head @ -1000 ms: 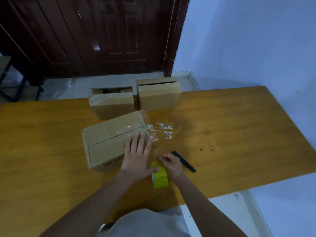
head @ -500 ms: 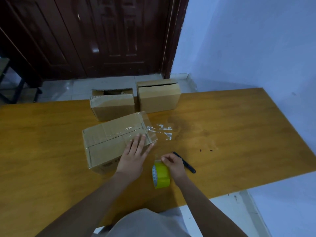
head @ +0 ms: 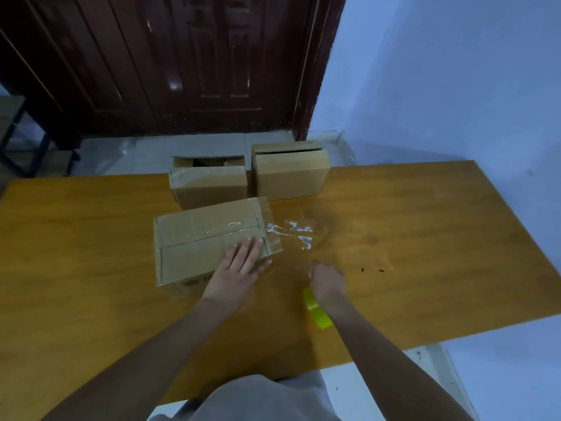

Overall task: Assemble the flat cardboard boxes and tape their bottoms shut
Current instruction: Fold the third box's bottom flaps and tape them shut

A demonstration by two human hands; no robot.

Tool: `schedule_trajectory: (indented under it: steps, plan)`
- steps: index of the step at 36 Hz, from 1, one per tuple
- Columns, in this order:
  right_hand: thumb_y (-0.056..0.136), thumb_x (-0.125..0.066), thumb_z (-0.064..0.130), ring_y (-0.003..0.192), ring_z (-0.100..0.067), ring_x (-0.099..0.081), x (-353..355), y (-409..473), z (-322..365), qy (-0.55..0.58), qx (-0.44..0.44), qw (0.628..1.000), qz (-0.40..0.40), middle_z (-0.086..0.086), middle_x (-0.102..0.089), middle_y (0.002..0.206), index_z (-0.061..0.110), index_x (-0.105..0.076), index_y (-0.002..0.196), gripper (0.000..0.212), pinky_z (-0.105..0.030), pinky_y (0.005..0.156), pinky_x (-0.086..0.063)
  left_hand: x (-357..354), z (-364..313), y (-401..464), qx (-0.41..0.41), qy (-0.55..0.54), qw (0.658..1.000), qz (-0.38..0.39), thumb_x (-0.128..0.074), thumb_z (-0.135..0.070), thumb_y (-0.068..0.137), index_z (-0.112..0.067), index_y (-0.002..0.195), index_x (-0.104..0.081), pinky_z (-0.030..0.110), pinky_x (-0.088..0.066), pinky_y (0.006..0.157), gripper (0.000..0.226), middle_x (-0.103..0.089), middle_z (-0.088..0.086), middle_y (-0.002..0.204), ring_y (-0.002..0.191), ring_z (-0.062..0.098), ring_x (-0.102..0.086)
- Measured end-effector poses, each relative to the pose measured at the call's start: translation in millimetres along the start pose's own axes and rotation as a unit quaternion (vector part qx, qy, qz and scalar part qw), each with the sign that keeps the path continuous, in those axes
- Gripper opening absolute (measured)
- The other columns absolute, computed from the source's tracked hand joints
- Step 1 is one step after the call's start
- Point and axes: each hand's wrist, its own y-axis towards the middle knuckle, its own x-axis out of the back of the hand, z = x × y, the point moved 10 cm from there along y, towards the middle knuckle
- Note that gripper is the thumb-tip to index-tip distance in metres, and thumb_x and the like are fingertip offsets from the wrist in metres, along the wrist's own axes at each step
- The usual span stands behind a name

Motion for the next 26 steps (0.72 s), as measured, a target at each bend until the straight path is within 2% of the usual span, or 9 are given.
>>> schedule_trajectory:
  steps: [2, 5, 7, 10, 11, 13, 17, 20, 26]
  plan:
    - [0.092, -0.041, 0.001, 0.100, -0.026, -0.059, -2, -1, 9, -0.041, 0.004, 0.999, -0.006, -0.003, -0.058, 0.085, 0.017, -0.051, 0.097, 0.020, -0.037, 0.094, -0.039, 3, 2, 0, 0.004, 0.005, 1.000, 0.000, -0.049, -0.027, 0.092, -0.025, 0.149, -0.005, 0.051, 0.002, 0.112, 0.073, 0.020, 0.021, 0.148, 0.143, 0.042, 0.002]
    - [0.096, -0.039, 0.007, 0.122, -0.030, -0.046, -18, -6, 26, -0.070, 0.018, 0.997, 0.011, -0.010, -0.058, 0.122, 0.009, -0.054, 0.122, 0.030, -0.046, 0.106, -0.032, 5, 3, 2, -0.010, -0.006, 1.000, -0.002, -0.070, -0.027, 0.075, -0.026, 0.143, -0.038, 0.049, -0.010, 0.113, 0.075, -0.006, 0.018, 0.152, 0.140, 0.040, -0.021]
    - [0.100, -0.040, 0.017, 0.131, -0.031, -0.035, -34, -12, 33, -0.059, 0.021, 0.998, 0.021, -0.010, -0.051, 0.133, 0.008, -0.052, 0.127, 0.031, -0.045, 0.108, -0.027, 10, 3, 2, -0.006, -0.029, 1.000, -0.006, -0.075, -0.026, 0.068, -0.025, 0.139, -0.046, 0.050, -0.013, 0.113, 0.077, -0.010, 0.019, 0.152, 0.140, 0.040, -0.019]
    - [0.097, -0.038, 0.011, 0.135, -0.031, -0.027, -47, -19, 36, -0.041, 0.019, 0.999, 0.021, -0.009, -0.047, 0.137, 0.010, -0.051, 0.127, 0.032, -0.044, 0.111, -0.022, 5, 1, -3, -0.015, -0.018, 1.000, 0.017, -0.066, -0.029, 0.080, -0.026, 0.143, -0.039, 0.052, 0.003, 0.113, 0.069, 0.018, 0.022, 0.151, 0.143, 0.040, 0.008]
    - [0.096, -0.039, 0.009, 0.136, -0.030, -0.026, -49, -20, 36, -0.036, 0.019, 0.999, 0.019, -0.009, -0.046, 0.138, 0.010, -0.050, 0.128, 0.034, -0.044, 0.112, -0.019, 6, 2, -5, -0.014, -0.027, 0.999, 0.021, -0.066, -0.030, 0.081, -0.026, 0.140, -0.043, 0.051, 0.003, 0.112, 0.064, 0.020, 0.021, 0.150, 0.143, 0.039, 0.007]
    - [0.094, -0.040, 0.006, 0.137, -0.029, -0.026, -49, -21, 35, -0.019, 0.025, 0.999, 0.011, -0.008, -0.045, 0.139, 0.011, -0.049, 0.131, 0.038, -0.044, 0.114, -0.016, 15, 8, -6, -0.009, -0.074, 0.997, 0.012, -0.077, -0.031, 0.069, -0.030, 0.124, -0.061, 0.050, -0.014, 0.112, 0.058, 0.000, 0.020, 0.153, 0.143, 0.038, -0.014]
    - [0.093, -0.035, 0.005, 0.133, -0.025, -0.033, -52, -20, 33, 0.002, 0.059, 0.998, 0.004, -0.005, -0.047, 0.136, 0.014, -0.046, 0.134, 0.044, -0.042, 0.110, -0.016, 17, 11, -4, -0.002, -0.091, 0.996, -0.009, -0.072, -0.029, 0.076, -0.040, 0.140, -0.039, 0.050, -0.014, 0.113, 0.073, -0.011, 0.018, 0.156, 0.143, 0.037, -0.014]
    - [0.093, -0.036, 0.007, 0.131, -0.021, -0.036, -52, -21, 30, 0.019, 0.068, 0.997, -0.004, -0.002, -0.049, 0.133, 0.016, -0.047, 0.132, 0.042, -0.039, 0.108, -0.017, 17, 10, -3, 0.007, -0.091, 0.996, -0.012, -0.081, -0.029, 0.061, -0.036, 0.134, -0.050, 0.050, -0.030, 0.107, 0.080, -0.039, 0.018, 0.146, 0.134, 0.038, -0.037]
    - [0.096, -0.041, 0.012, 0.127, -0.020, -0.041, -48, -18, 13, 0.074, 0.043, 0.996, -0.003, 0.000, -0.052, 0.130, 0.020, -0.052, 0.129, 0.036, -0.040, 0.108, -0.024, 10, 8, -3, 0.031, -0.070, 0.997, -0.001, -0.072, -0.035, 0.071, -0.034, 0.139, -0.045, 0.049, -0.019, 0.112, 0.073, -0.027, 0.015, 0.153, 0.141, 0.036, -0.025]
